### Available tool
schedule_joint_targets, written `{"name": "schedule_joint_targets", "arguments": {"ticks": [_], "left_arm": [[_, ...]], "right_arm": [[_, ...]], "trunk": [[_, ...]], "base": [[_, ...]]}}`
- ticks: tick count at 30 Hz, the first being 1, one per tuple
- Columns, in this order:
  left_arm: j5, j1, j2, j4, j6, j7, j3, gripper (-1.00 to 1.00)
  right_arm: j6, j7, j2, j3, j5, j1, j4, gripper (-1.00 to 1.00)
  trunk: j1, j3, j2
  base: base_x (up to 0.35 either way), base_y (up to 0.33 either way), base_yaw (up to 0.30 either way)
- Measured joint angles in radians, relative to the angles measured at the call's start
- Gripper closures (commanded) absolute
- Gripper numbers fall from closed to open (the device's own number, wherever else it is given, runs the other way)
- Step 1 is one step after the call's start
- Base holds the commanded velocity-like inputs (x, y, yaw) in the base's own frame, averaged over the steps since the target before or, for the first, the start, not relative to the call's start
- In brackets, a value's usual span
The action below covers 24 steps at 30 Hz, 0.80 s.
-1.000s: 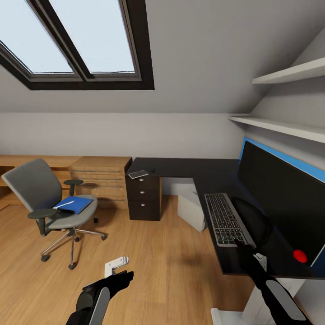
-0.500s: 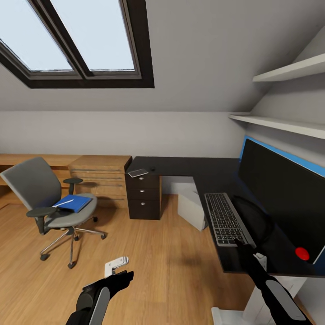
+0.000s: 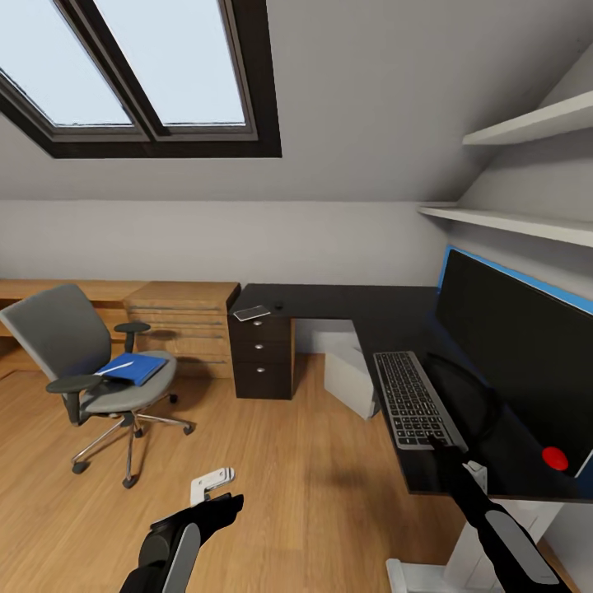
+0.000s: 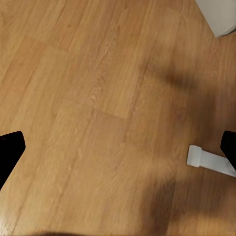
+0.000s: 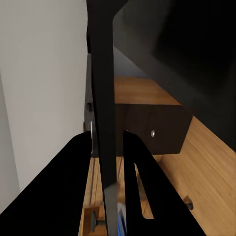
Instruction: In the bedroom, organize the workspace by keeping the computer under the desk, ensuring the monitor is on the desk, placing the keyboard on the desk next to the monitor, placing the mouse on the desk next to the keyboard, moving the folder from the swivel chair onto the desk next to the mouse, stacking the notebook on top of the folder with the pen on top of the notebook, and positioning the swivel chair next to the desk.
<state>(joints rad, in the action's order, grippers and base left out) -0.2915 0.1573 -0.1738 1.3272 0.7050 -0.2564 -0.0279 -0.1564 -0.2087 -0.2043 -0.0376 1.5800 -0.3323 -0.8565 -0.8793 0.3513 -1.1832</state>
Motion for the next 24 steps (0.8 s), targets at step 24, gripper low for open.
{"name": "schedule_joint_targets", "arguments": {"ticks": [24], "left_arm": [[0.001,0.000,0.000,-0.006,0.001,0.001,0.001,-1.00]], "right_arm": [[0.002,0.002,0.002,0.001,0.000,0.000,0.000,1.00]], "trunk": [[0.000,0.000,0.000]], "base": [[0.000,-0.010,0.000]]}}
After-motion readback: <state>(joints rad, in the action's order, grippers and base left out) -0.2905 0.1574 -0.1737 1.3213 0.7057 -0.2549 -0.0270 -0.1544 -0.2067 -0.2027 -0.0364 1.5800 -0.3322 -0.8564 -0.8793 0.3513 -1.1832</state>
